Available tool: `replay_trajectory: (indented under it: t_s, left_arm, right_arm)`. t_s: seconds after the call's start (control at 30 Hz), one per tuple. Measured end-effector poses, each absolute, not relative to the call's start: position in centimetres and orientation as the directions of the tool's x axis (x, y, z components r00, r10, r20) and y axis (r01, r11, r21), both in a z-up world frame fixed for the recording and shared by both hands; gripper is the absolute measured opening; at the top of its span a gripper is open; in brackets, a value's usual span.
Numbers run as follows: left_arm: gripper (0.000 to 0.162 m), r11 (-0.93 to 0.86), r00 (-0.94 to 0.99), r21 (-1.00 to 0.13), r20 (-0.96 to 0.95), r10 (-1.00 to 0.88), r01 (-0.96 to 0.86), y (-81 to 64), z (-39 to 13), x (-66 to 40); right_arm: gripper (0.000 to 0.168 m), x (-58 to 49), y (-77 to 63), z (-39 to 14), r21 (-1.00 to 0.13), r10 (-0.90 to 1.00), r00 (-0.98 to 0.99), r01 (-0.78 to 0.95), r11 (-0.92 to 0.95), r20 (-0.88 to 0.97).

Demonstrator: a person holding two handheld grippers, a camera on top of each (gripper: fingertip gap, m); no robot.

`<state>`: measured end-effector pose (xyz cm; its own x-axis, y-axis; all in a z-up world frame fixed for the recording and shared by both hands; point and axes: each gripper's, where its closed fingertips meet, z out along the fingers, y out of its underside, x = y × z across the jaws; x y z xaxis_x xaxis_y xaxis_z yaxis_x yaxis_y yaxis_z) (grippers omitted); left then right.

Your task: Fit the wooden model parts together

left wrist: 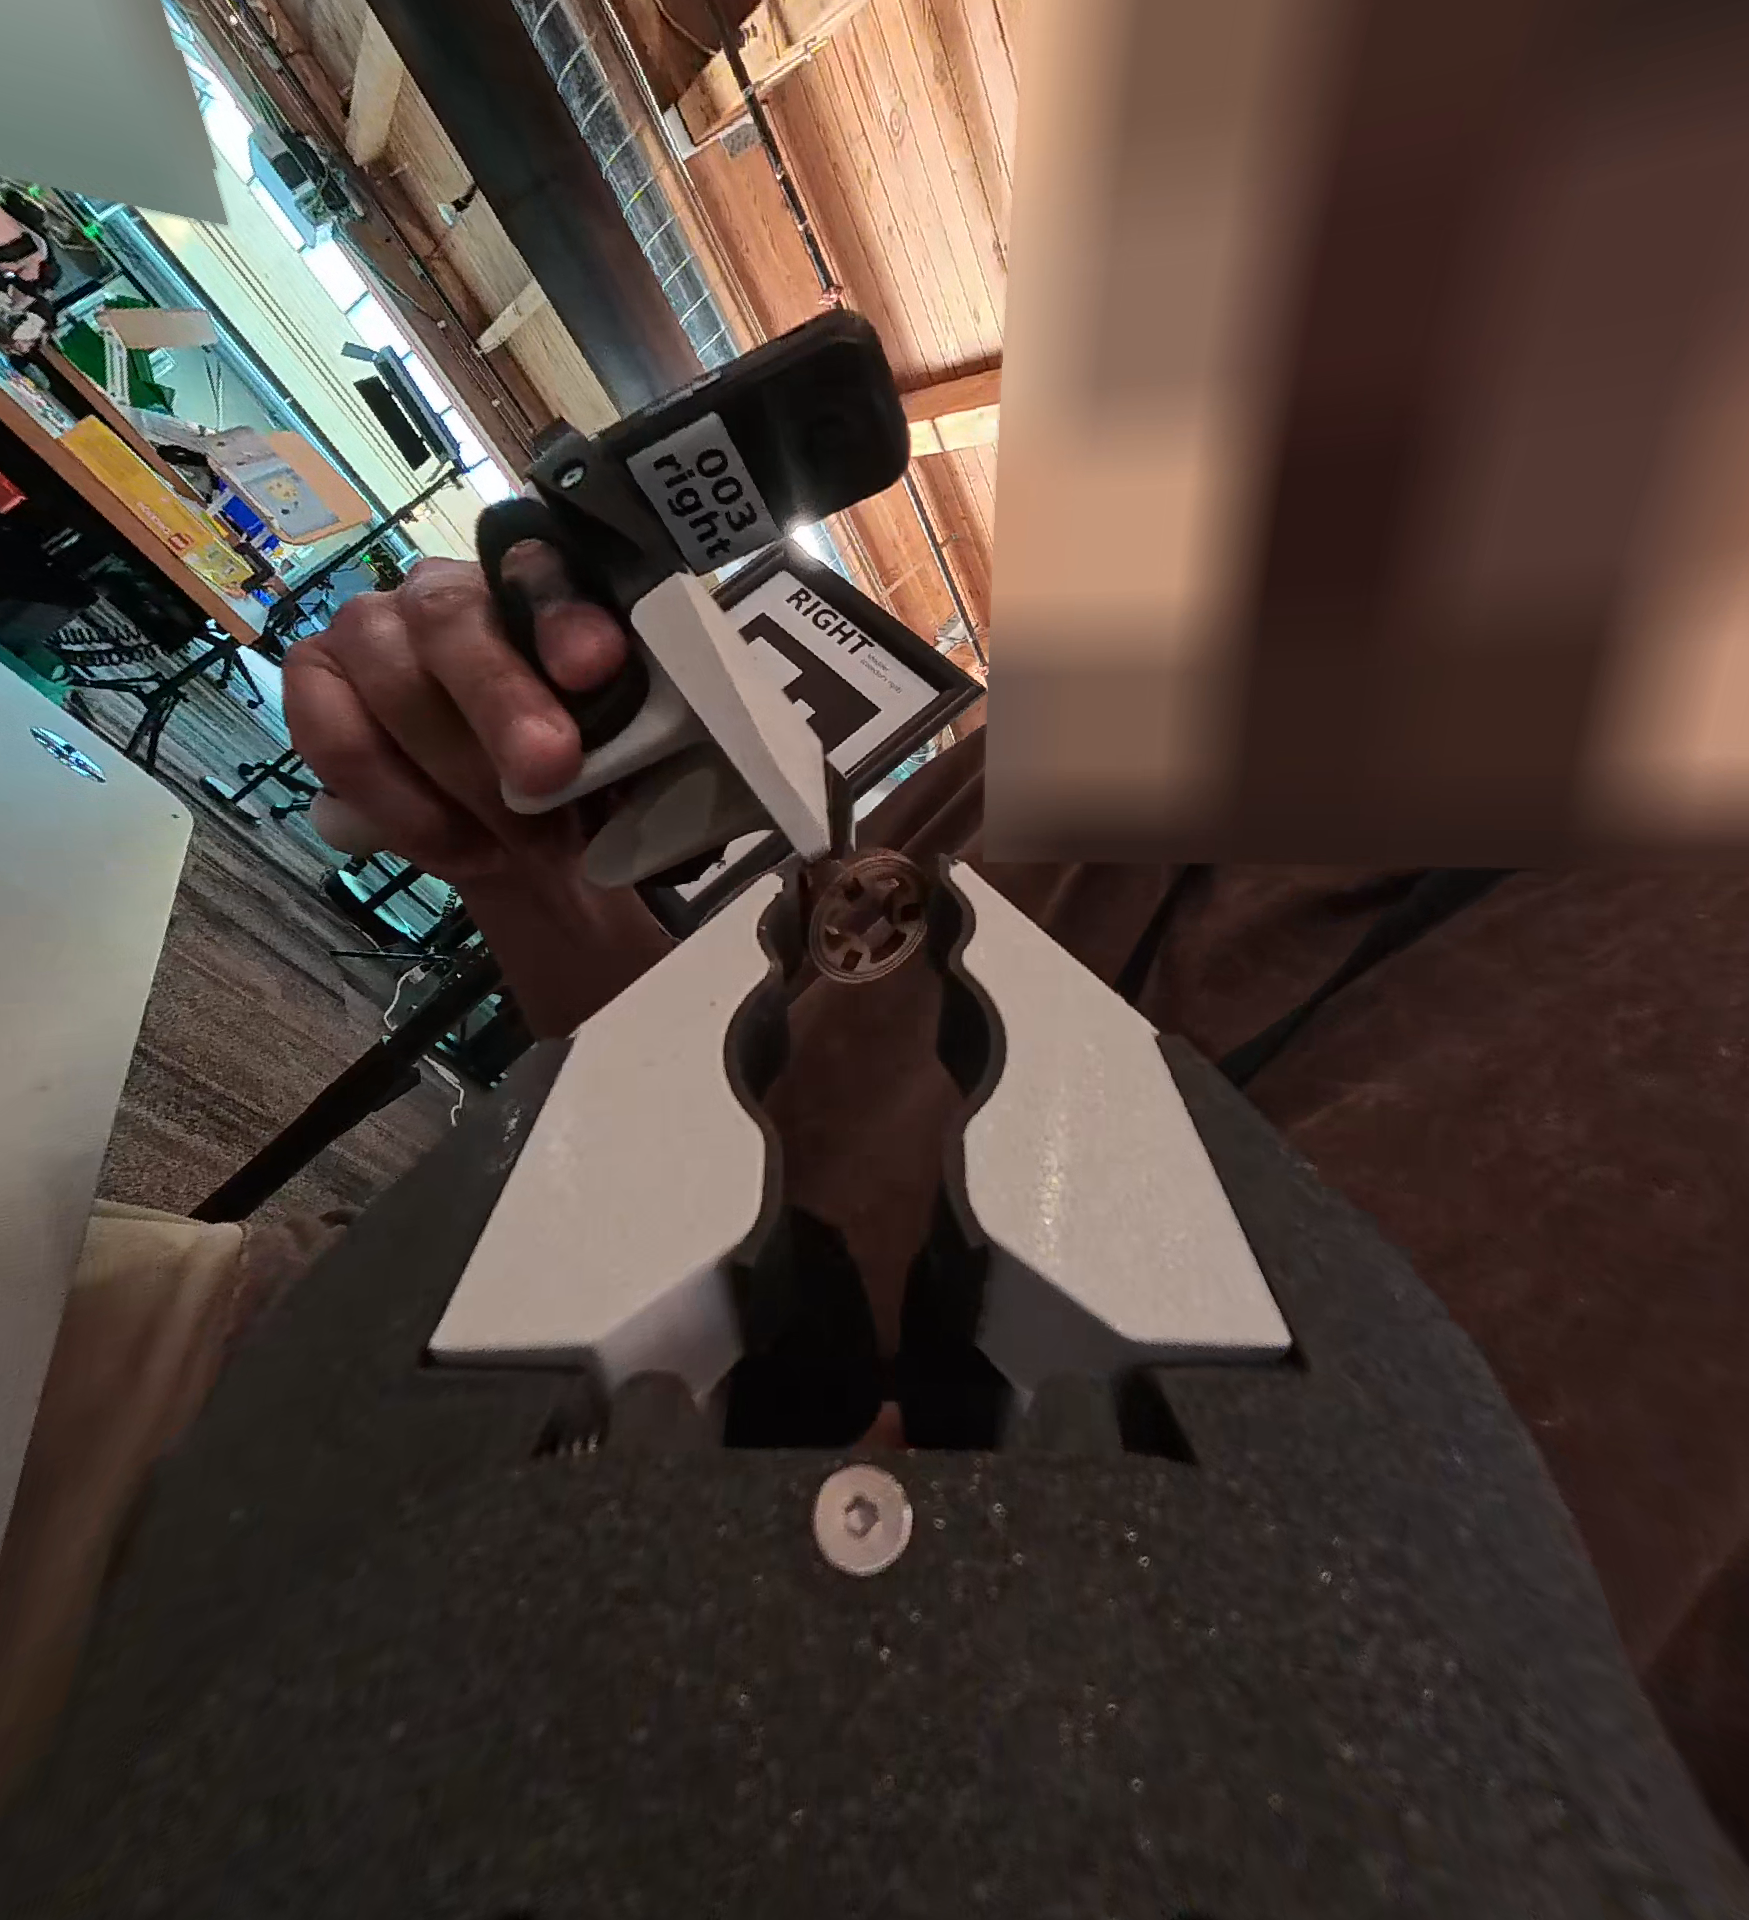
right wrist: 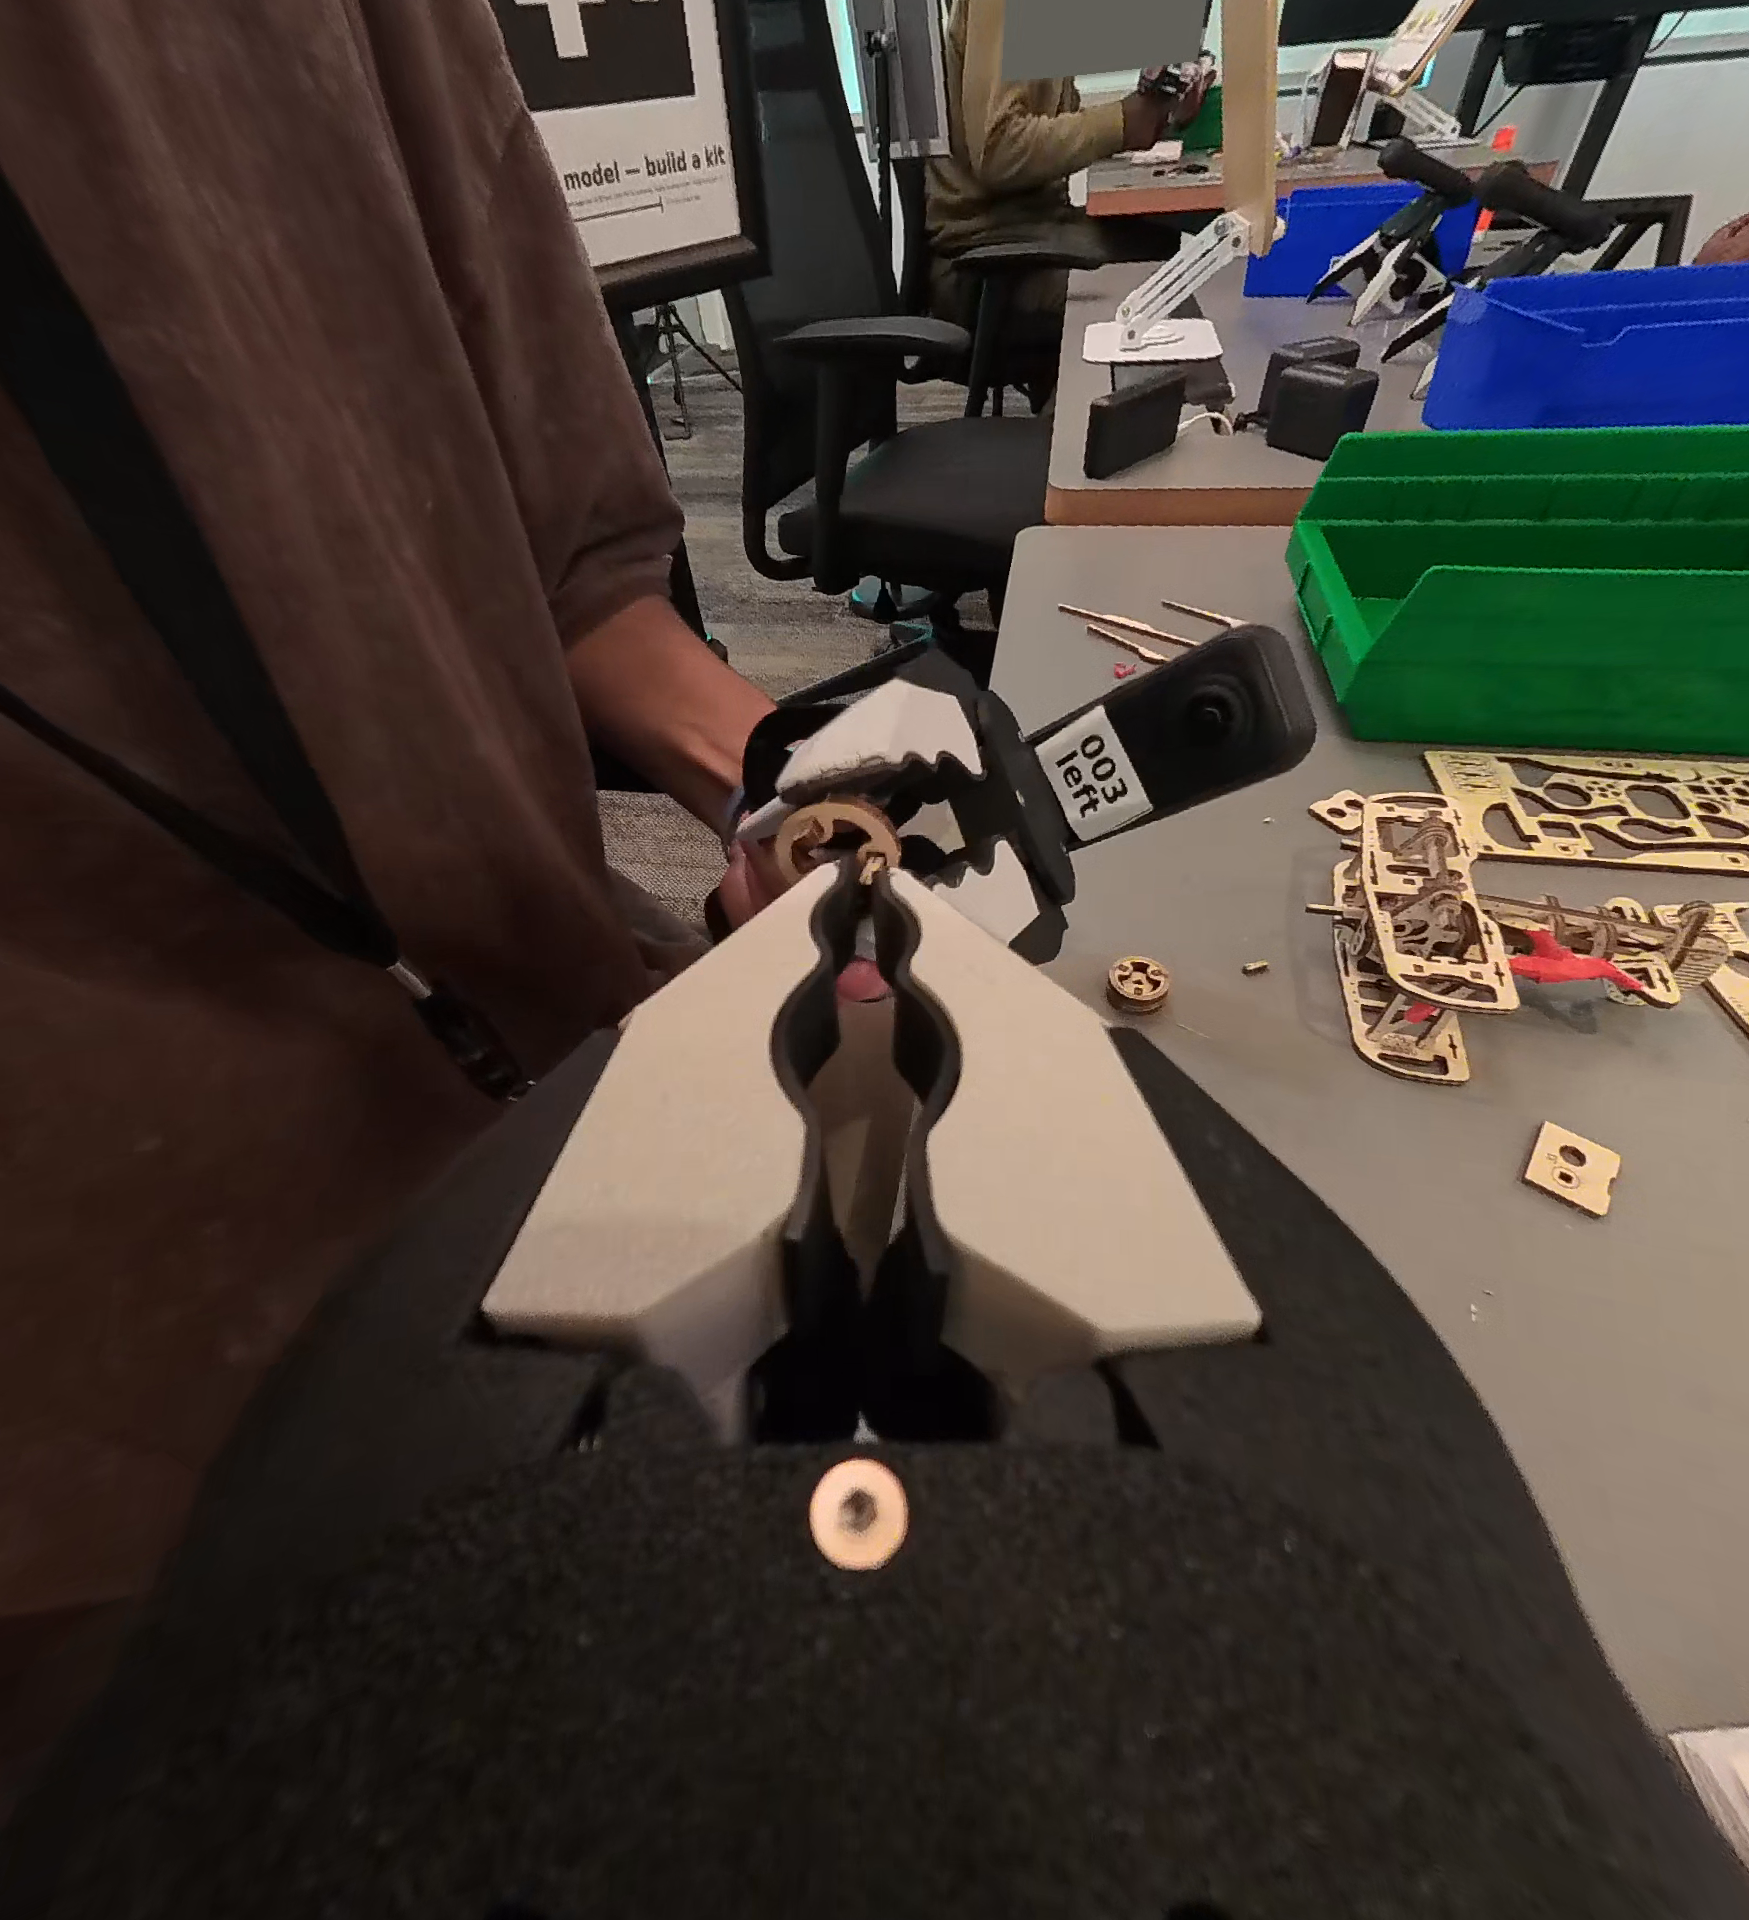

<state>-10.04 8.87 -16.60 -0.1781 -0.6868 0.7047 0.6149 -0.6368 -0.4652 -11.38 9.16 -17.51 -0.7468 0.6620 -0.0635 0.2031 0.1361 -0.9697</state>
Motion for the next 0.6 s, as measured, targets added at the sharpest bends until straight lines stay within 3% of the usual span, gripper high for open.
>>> replay_trajectory:
  t_s: [0.6]
  left_arm:
    - [0.020,-0.697,-0.264,-0.433,0.707,-0.656,0.572,8.19,-16.81,-9.55]
  right_arm:
    - [0.002,-11.04,8.36,-17.57,-0.965,0.624,-0.777,0.215,0.147,-0.078]
